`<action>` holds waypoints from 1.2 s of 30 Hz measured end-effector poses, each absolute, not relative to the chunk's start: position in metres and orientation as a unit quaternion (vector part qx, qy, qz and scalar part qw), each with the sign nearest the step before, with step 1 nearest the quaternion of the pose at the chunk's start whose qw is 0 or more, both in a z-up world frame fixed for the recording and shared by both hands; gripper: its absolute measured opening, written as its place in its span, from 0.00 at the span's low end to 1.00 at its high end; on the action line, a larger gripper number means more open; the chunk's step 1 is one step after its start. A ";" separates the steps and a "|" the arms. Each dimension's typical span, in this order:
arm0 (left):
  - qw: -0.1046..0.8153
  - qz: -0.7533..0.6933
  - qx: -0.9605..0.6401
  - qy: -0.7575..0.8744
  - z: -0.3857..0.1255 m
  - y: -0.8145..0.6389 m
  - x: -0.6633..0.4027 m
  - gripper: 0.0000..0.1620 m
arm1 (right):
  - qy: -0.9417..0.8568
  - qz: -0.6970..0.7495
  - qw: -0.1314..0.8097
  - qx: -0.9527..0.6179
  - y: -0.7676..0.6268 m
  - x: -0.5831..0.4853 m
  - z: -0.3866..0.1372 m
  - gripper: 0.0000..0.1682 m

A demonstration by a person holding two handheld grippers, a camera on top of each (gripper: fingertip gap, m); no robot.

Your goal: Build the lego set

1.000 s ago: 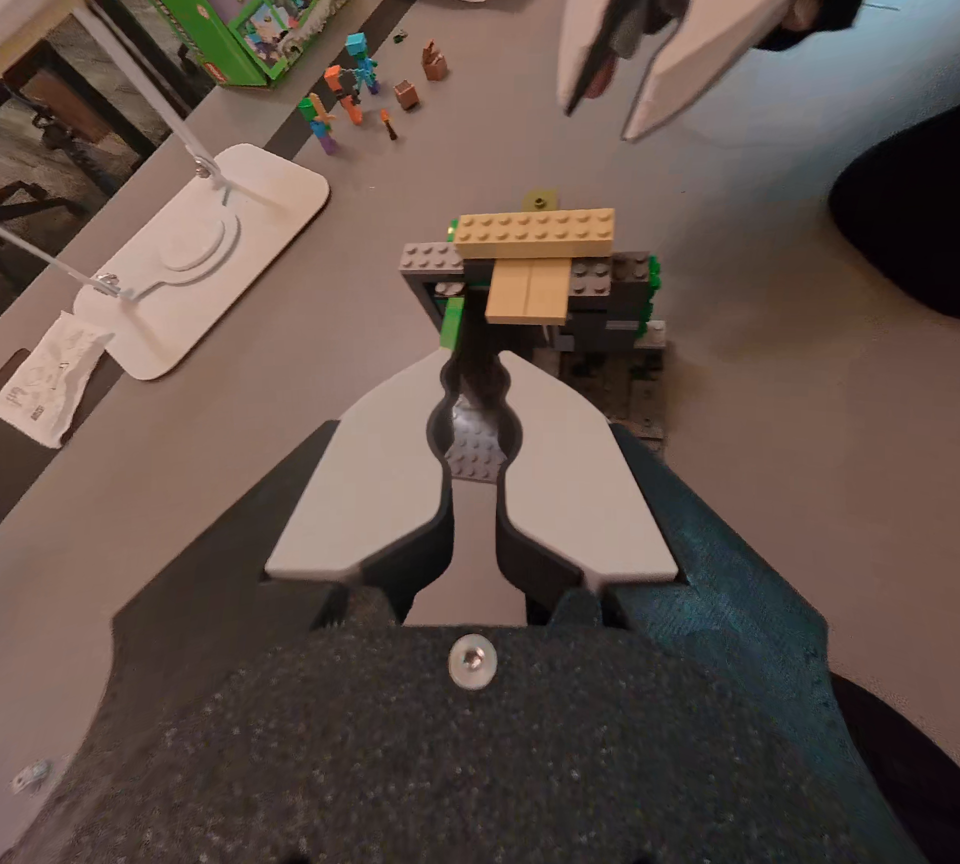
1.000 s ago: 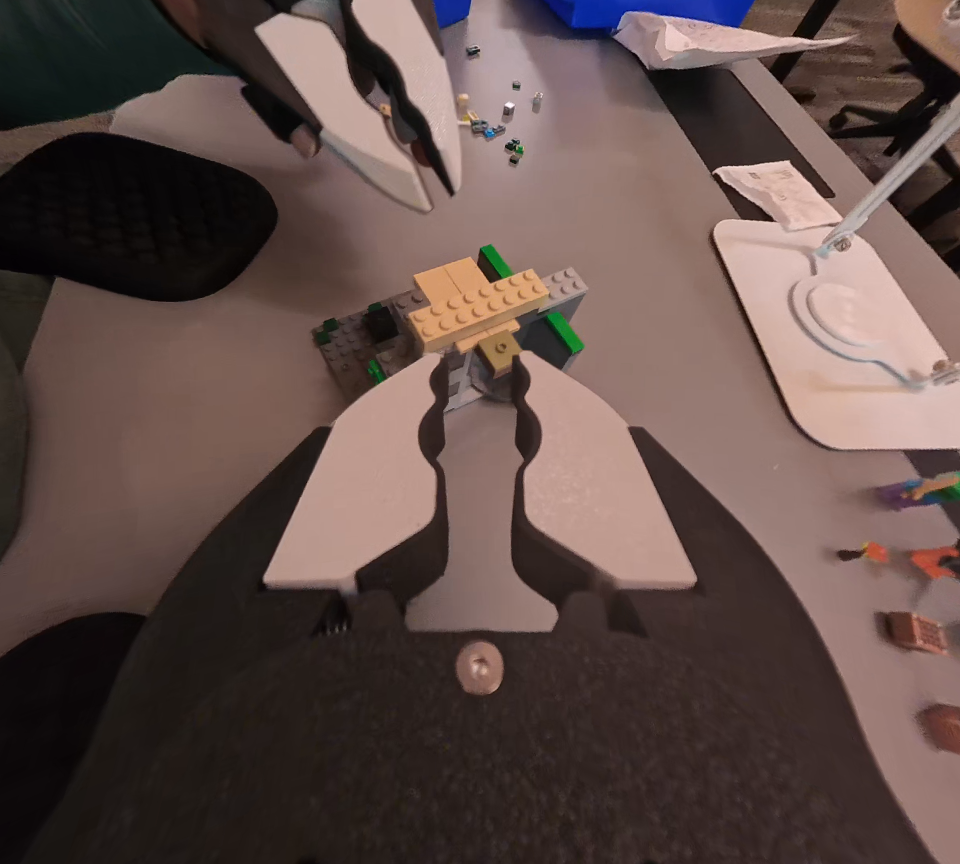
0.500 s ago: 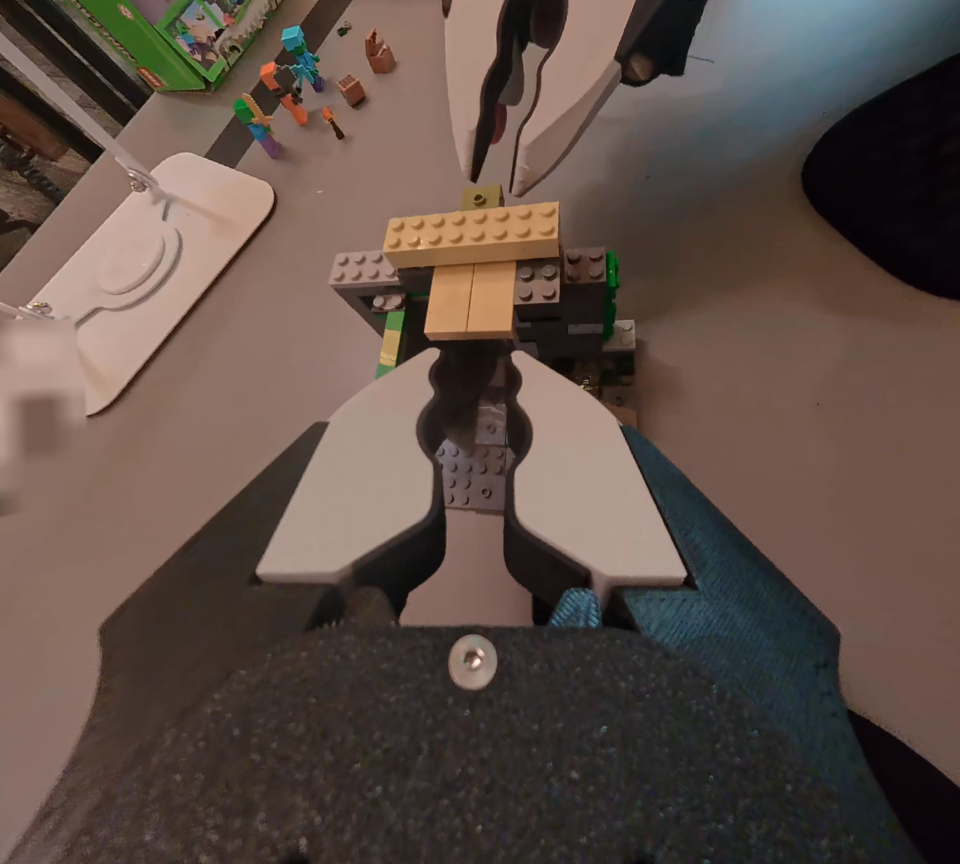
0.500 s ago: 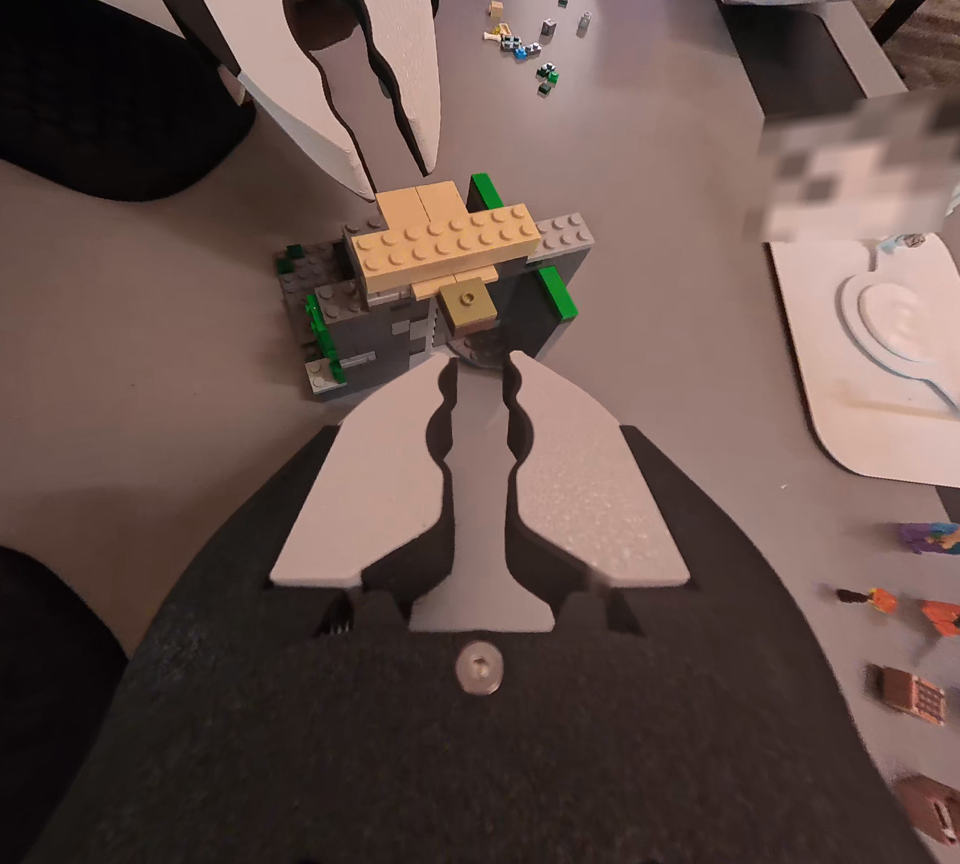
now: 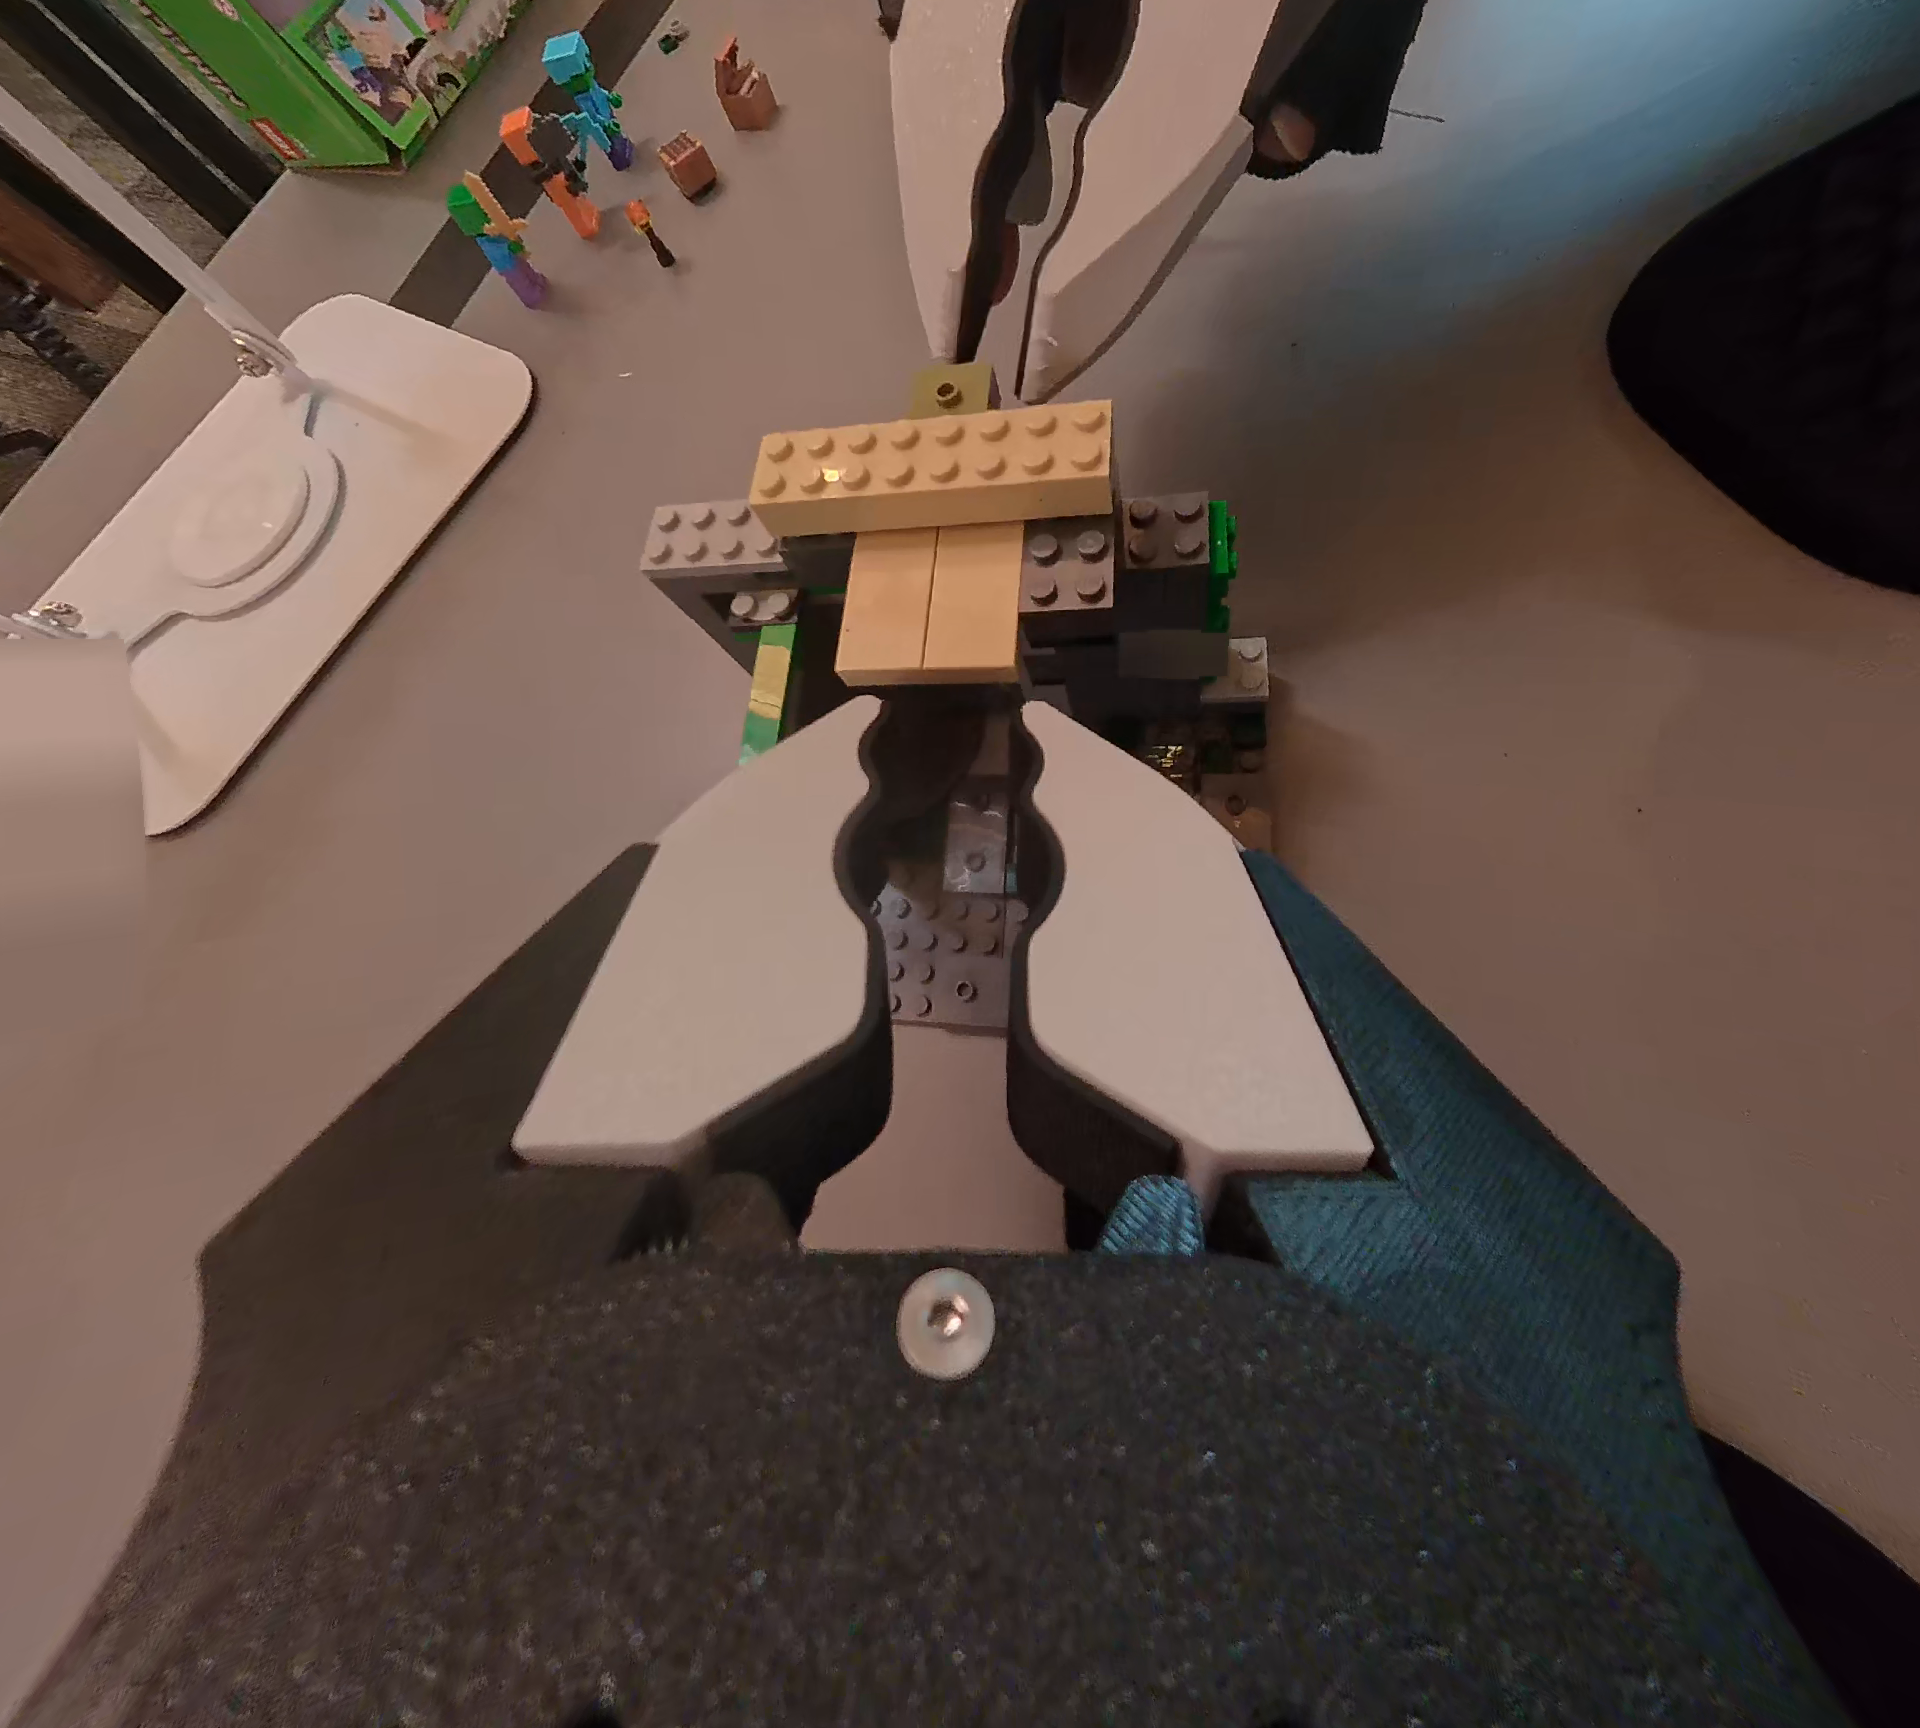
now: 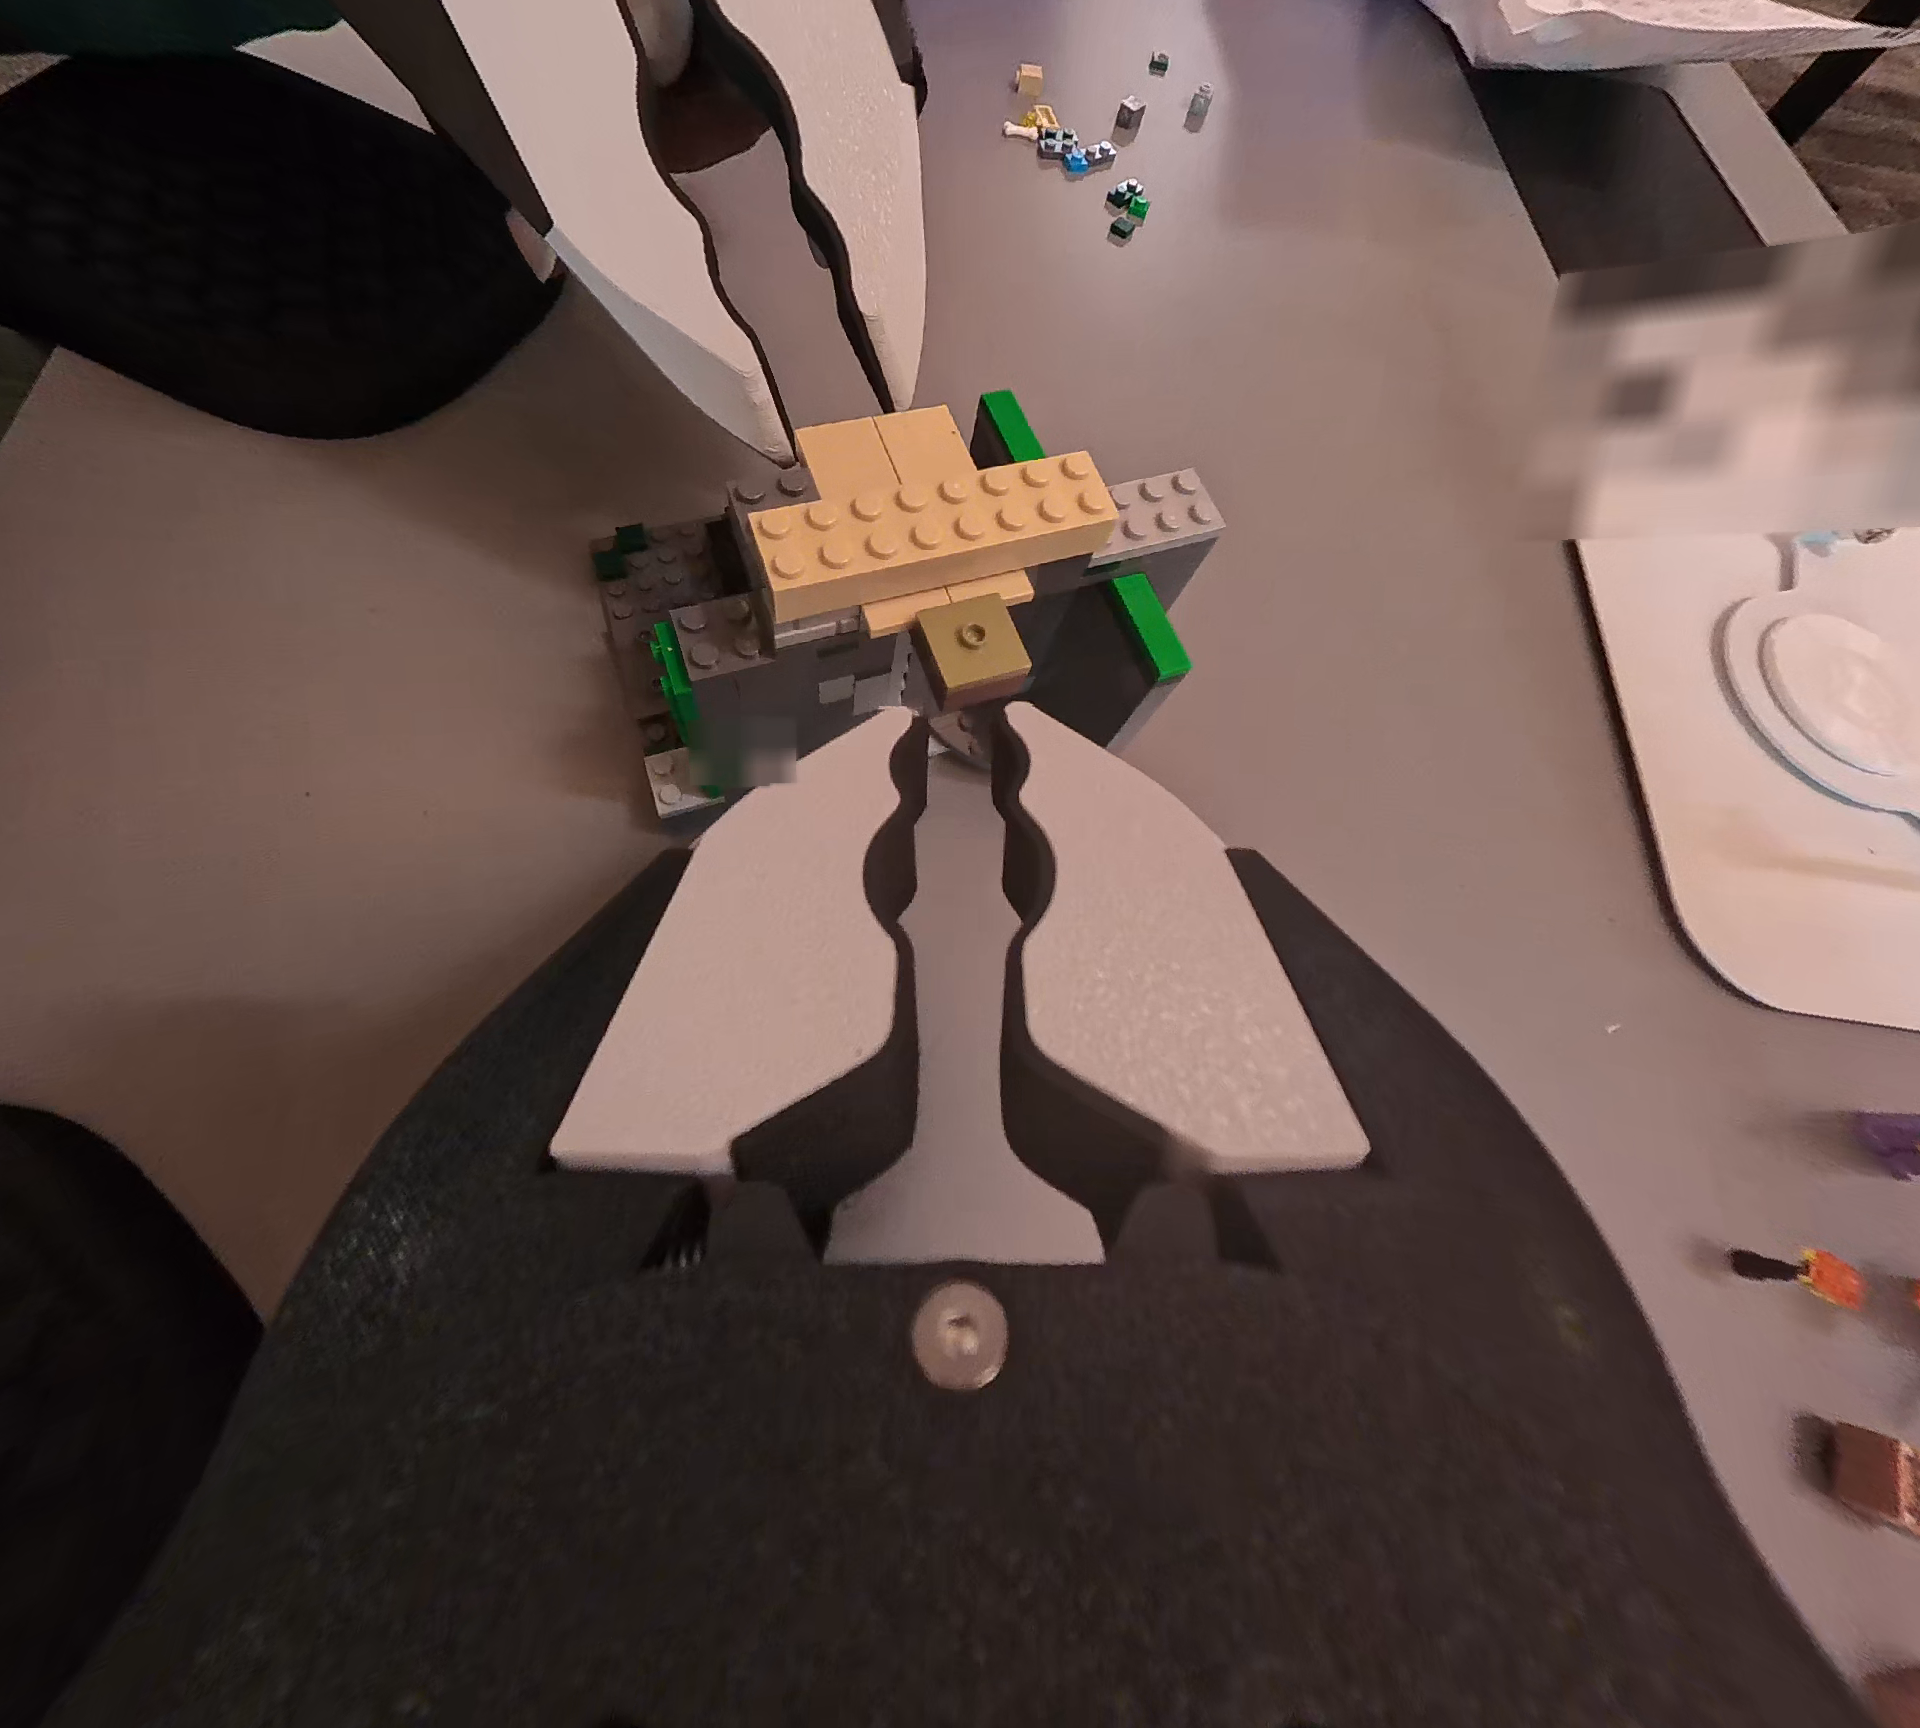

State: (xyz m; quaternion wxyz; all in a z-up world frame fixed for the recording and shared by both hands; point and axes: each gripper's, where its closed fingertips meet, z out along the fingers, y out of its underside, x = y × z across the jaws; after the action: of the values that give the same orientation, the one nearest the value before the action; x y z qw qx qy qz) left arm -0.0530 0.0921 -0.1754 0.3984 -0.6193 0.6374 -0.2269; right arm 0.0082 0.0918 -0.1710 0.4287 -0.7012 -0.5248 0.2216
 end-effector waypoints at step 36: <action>0.402 -0.233 -0.629 0.624 -0.167 0.093 -0.060 0.09 | -0.541 0.244 0.424 -0.684 0.083 0.006 -0.153 0.09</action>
State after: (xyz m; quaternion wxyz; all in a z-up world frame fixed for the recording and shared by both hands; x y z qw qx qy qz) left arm -0.0598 0.0931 -0.1675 0.4022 -0.6287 0.6236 -0.2328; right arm 0.0060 0.0827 -0.1528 0.4243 -0.6843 -0.5407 0.2439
